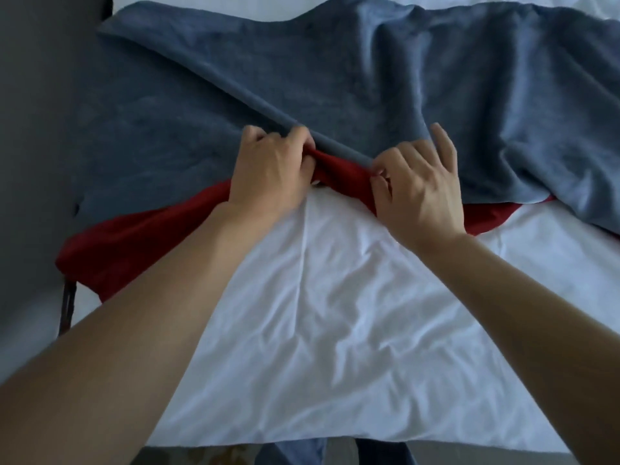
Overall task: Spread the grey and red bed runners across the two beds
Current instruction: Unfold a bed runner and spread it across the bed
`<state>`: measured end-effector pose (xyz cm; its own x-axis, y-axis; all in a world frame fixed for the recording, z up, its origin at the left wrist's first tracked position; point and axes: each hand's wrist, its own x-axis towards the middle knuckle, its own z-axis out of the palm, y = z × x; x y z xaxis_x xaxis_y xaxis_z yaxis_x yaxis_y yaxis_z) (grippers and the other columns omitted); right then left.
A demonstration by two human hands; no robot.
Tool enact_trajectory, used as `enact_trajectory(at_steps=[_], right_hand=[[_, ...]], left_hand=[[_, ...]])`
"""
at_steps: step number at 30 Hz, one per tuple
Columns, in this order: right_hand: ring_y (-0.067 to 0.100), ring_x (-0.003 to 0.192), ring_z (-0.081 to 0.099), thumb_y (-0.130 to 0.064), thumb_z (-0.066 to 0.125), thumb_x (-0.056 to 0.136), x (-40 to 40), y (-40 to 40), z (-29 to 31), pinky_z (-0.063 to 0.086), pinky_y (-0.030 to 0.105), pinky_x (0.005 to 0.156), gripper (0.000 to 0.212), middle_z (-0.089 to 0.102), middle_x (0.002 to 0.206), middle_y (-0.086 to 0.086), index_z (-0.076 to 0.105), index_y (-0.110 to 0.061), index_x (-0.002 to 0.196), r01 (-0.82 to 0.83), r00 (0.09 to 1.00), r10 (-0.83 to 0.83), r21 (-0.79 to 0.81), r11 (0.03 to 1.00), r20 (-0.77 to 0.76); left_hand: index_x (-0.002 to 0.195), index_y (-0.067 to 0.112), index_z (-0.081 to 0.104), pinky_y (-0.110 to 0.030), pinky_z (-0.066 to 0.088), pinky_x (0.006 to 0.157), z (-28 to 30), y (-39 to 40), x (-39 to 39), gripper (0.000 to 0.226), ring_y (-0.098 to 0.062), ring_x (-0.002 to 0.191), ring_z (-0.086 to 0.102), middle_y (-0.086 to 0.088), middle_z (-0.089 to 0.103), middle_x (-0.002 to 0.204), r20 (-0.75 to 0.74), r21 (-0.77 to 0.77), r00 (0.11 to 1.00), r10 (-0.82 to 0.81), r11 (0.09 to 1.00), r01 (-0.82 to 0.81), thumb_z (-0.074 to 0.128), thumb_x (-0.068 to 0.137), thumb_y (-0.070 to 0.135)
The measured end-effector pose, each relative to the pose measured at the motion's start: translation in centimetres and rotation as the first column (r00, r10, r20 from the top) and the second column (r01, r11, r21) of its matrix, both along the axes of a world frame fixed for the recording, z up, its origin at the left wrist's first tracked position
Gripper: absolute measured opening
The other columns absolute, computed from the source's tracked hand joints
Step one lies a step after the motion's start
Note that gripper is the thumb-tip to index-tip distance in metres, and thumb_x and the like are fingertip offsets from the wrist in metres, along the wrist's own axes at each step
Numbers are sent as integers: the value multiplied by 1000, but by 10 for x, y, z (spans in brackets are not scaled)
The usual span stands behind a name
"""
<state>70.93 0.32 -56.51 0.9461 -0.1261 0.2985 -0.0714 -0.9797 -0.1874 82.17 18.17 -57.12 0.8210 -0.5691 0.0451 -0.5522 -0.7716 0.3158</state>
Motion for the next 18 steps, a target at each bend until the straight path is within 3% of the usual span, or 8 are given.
enact_trajectory(at_steps=[2, 5, 8, 12, 16, 18], right_hand=[[27, 78, 58, -10, 58, 90, 2, 10, 1, 35, 48, 110, 14, 61, 74, 4, 66, -11, 79, -84, 995, 81, 47, 995, 60], [28, 87, 60, -21, 64, 87, -4, 20, -7, 31, 50, 114, 14, 66, 82, 6, 72, -9, 88, -172, 984, 172, 4, 985, -55], [30, 99, 60, -20, 66, 84, -1, 13, -13, 23, 54, 119, 23, 68, 91, 8, 74, -9, 102, -95, 984, 82, -75, 993, -158], [28, 99, 59, -24, 60, 88, 15, 1, -14, 14, 51, 122, 19, 67, 90, 6, 72, -10, 94, -32, 986, 11, -123, 992, -167], [28, 98, 59, -25, 58, 90, 21, -5, -11, 11, 50, 123, 21, 66, 84, 4, 74, -10, 90, -38, 982, 22, -80, 996, -188], [28, 96, 60, -21, 58, 91, 21, -5, -9, 11, 51, 123, 21, 66, 81, 5, 75, -9, 89, -37, 984, 27, -51, 998, -177]], left_hand=[[97, 22, 59, -35, 29, 88, -1, -5, 10, 10, -22, 71, 57, 2, 64, 75, -24, -7, 999, 25, 1000, -25, 51, 92, 26], [96, 24, 61, -39, 30, 89, -2, -9, 19, 9, -22, 85, 58, 5, 63, 87, 26, 36, 999, 31, 999, -32, 55, 89, 25], [97, 21, 57, -41, 33, 88, 0, -11, 18, 14, -24, 93, 56, 1, 60, 97, 88, 68, 995, 36, 997, -42, 57, 84, 16], [87, 18, 54, -39, 30, 80, 3, -15, 5, 16, -25, 86, 52, -1, 55, 87, 185, 62, 978, -100, 994, 90, 49, 79, 5], [83, 19, 62, -38, 30, 84, 0, -13, -5, 8, -23, 89, 53, 0, 57, 89, 176, 15, 968, -181, 983, 181, 55, 81, 22], [87, 19, 65, -39, 31, 87, -1, -14, -6, 18, -23, 93, 54, 0, 58, 94, 176, 36, 965, -192, 981, 188, 57, 82, 35]])
